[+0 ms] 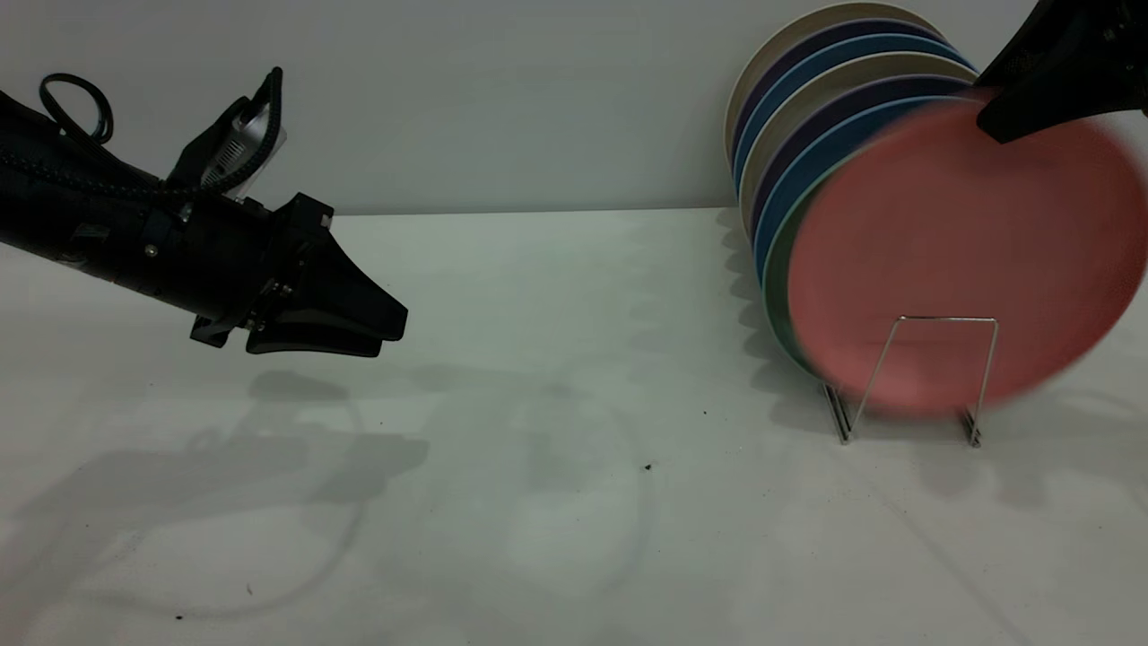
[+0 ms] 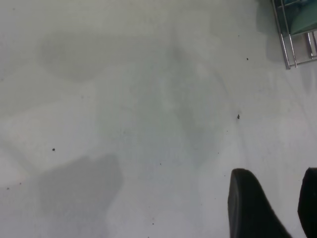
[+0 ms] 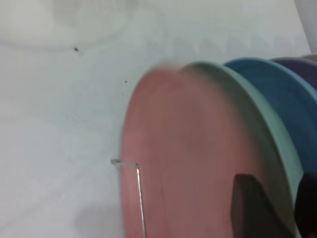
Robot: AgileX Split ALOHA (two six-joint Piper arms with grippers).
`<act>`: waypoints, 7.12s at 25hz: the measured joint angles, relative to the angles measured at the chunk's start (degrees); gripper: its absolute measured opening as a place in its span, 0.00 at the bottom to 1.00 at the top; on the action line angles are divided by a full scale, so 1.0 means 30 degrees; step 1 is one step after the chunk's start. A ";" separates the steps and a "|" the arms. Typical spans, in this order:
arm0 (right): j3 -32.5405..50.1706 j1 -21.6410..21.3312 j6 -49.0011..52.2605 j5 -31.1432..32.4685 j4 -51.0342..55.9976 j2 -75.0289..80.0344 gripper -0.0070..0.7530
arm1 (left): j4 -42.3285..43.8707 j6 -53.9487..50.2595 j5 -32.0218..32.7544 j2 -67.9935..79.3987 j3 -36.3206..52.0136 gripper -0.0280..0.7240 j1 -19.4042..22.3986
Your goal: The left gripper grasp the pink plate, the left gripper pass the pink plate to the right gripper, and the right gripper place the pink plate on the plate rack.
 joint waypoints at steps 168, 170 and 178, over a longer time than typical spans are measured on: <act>1.4863 0.1601 3.4723 0.6710 -1.3620 -3.5422 0.54 | 2.5979 -2.3854 0.8375 -4.1313 1.1038 0.68 0.0227; 1.4863 0.1601 3.4826 0.6686 -1.3685 -3.5422 0.54 | 2.5979 -2.3854 0.8375 -4.1313 1.1038 0.68 0.0227; 1.4863 0.1601 3.4888 0.6686 -1.3701 -3.5422 0.54 | 2.5979 -2.3854 0.8375 -4.1313 1.1038 0.68 0.0227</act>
